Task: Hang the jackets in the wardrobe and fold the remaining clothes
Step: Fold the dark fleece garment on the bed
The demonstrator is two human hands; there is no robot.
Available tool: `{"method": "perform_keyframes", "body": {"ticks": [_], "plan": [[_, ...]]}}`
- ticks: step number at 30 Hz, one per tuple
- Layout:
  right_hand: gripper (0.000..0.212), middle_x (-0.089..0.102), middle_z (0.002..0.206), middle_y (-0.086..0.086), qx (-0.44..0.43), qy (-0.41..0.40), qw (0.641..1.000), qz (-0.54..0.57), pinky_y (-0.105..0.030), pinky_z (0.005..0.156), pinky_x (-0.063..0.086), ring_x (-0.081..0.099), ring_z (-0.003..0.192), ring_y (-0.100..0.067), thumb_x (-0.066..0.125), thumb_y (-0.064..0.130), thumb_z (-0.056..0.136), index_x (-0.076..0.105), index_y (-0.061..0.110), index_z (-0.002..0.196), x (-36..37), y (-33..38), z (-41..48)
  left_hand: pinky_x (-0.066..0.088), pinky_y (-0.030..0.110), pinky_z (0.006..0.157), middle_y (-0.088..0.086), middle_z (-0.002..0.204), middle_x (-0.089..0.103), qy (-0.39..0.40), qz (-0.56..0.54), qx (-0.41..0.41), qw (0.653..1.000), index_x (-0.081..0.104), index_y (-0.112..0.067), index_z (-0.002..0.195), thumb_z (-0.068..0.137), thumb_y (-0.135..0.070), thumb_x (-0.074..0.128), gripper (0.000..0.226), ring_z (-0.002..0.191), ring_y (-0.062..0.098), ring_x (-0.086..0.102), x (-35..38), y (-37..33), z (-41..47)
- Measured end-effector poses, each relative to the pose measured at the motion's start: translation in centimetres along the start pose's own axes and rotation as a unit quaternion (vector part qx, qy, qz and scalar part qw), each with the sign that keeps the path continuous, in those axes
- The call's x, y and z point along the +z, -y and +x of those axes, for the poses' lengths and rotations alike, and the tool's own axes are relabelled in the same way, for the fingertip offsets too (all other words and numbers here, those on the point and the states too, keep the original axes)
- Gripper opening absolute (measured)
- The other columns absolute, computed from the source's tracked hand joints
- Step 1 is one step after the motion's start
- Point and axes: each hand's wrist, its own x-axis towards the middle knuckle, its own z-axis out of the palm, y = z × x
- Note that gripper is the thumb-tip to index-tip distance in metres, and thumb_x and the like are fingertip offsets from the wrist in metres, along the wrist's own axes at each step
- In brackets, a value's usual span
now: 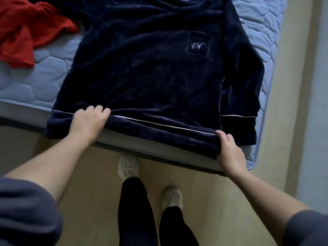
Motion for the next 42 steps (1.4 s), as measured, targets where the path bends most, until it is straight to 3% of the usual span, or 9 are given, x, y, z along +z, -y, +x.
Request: {"method": "perform_keyframes", "body": {"ticks": [4, 6, 10, 15, 19, 23, 29, 32, 42], "plan": [[0.036, 0.061, 0.103, -0.017, 0.221, 0.076, 0.962, 0.143, -0.039, 0.072, 0.049, 0.055, 0.082, -0.035, 0.053, 0.003, 0.077, 0.049, 0.014, 0.112, 0.1, -1.3, -3.3, 0.044, 0.033, 0.070, -0.001, 0.113, 0.056, 0.126, 0.086, 0.011, 0.988, 0.049, -0.022, 0.117, 0.094, -0.014, 0.042, 0.026, 0.105, 0.020, 0.058, -0.6, 1.1, -1.8], [0.016, 0.064, 0.094, -0.012, 0.211, 0.140, 0.964, 0.077, -0.034, 0.067, 0.047, 0.054, 0.078, -0.031, 0.051, 0.012, 0.080, 0.046, 0.017, 0.095, 0.8, -1.3, -4.1, 0.047, 0.033, 0.076, -0.003, 0.121, 0.053, 0.189, 0.080, -0.010, 0.979, 0.046, -0.023, 0.123, 0.097, -0.014, 0.033, 0.030, 0.111, 0.018, 0.057, -0.4, 0.6, -2.1], [0.029, 0.064, 0.109, -0.003, 0.145, 0.248, 0.958, -0.001, -0.030, 0.069, 0.041, 0.060, 0.097, -0.027, 0.050, 0.023, 0.083, 0.044, 0.025, 0.111, 1.1, -1.2, -3.8, 0.049, 0.040, 0.087, 0.003, 0.129, 0.050, 0.277, 0.116, -0.049, 0.953, 0.042, -0.016, 0.130, 0.095, -0.013, 0.036, 0.037, 0.114, 0.024, 0.057, -2.0, -2.5, -0.9], [0.054, 0.048, 0.131, -0.014, 0.287, 0.115, 0.932, 0.188, -0.039, 0.088, 0.043, 0.053, 0.113, -0.035, 0.059, 0.021, 0.084, 0.040, 0.015, 0.134, -2.3, -2.5, 0.3, 0.043, 0.032, 0.074, 0.000, 0.117, 0.061, 0.276, -0.035, 0.050, 0.959, 0.051, -0.021, 0.114, 0.092, -0.027, 0.044, 0.024, 0.105, 0.021, 0.060, -6.1, -8.9, 2.6], [0.073, 0.047, 0.137, -0.020, 0.427, -0.004, 0.813, 0.395, -0.041, 0.103, 0.039, 0.048, 0.122, -0.037, 0.065, 0.019, 0.079, 0.030, 0.011, 0.143, -4.4, -4.4, 5.6, 0.040, 0.030, 0.066, 0.001, 0.108, 0.062, 0.262, -0.179, 0.078, 0.945, 0.053, -0.024, 0.109, 0.091, -0.026, 0.041, 0.022, 0.089, 0.021, 0.058, -9.0, -13.8, 6.4], [0.091, 0.041, 0.143, -0.020, 0.506, 0.021, 0.733, 0.454, -0.041, 0.103, 0.041, 0.048, 0.124, -0.038, 0.072, 0.018, 0.077, 0.019, 0.015, 0.150, -3.9, -5.9, 8.3, 0.042, 0.031, 0.069, -0.001, 0.105, 0.062, 0.271, -0.234, 0.076, 0.931, 0.056, -0.027, 0.108, 0.090, -0.026, 0.042, 0.023, 0.084, 0.019, 0.054, -11.1, -17.8, 10.2], [0.015, 0.069, 0.098, -0.015, 0.437, 0.104, 0.749, 0.488, -0.034, 0.078, 0.047, 0.063, 0.090, -0.030, 0.072, 0.014, 0.077, 0.064, 0.010, 0.090, -3.8, -11.6, 9.0, 0.047, 0.030, 0.071, -0.003, 0.101, 0.062, 0.292, -0.238, 0.014, 0.926, 0.056, -0.029, 0.099, 0.088, -0.024, 0.042, 0.019, 0.086, 0.018, 0.058, -12.6, -22.5, 13.5], [0.018, 0.066, 0.082, -0.010, 0.424, 0.066, 0.704, 0.567, -0.038, 0.074, 0.049, 0.061, 0.080, -0.026, 0.064, 0.006, 0.078, 0.065, 0.004, 0.096, -6.7, -17.2, 8.6, 0.049, 0.030, 0.073, -0.002, 0.102, 0.064, 0.291, -0.222, -0.011, 0.931, 0.058, -0.028, 0.098, 0.087, -0.023, 0.043, 0.019, 0.087, 0.019, 0.060, -14.3, -25.2, 14.2], [0.020, 0.069, 0.100, -0.010, 0.431, -0.082, 0.581, 0.686, -0.038, 0.077, 0.055, 0.068, 0.085, -0.023, 0.068, 0.015, 0.085, 0.062, 0.011, 0.104, -21.8, -31.5, 15.7, 0.045, 0.029, 0.074, 0.000, 0.108, 0.062, 0.223, -0.290, 0.017, 0.931, 0.058, -0.027, 0.098, 0.088, -0.023, 0.041, 0.021, 0.088, 0.021, 0.056, -25.7, -36.0, 21.5]]}}
